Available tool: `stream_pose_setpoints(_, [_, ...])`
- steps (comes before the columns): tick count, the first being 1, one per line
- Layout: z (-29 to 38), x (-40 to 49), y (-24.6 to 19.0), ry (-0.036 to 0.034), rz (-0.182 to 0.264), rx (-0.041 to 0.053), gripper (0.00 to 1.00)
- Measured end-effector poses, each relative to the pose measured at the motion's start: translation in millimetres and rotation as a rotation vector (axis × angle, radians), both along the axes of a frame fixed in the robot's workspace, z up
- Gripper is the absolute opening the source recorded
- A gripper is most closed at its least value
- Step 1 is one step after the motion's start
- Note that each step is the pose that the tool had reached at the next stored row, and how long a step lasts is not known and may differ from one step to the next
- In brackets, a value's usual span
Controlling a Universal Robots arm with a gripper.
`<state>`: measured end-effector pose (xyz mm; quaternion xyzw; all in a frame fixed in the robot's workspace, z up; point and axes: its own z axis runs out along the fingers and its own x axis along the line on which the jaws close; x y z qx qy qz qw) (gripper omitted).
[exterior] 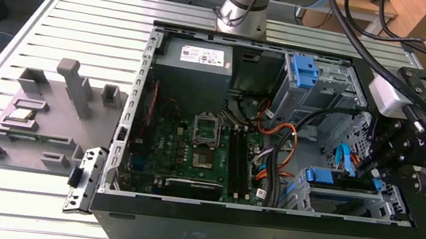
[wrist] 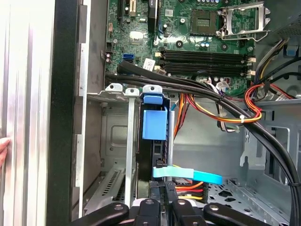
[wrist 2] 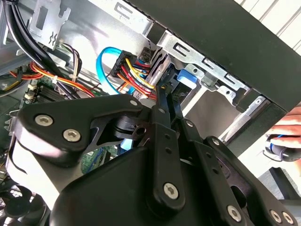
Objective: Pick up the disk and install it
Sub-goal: 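Insert the second disk wire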
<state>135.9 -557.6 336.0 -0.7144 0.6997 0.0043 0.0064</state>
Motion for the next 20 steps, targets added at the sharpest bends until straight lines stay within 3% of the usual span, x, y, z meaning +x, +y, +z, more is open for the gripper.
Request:
stream_pose_setpoints(15, [1.7, 0.0, 0.0, 0.0000, 0.000, 0.0002, 0.16])
stream_pose_setpoints(20, [1.8, 0.5, -2.0, 0.0001, -0.001, -0.0001, 0.16])
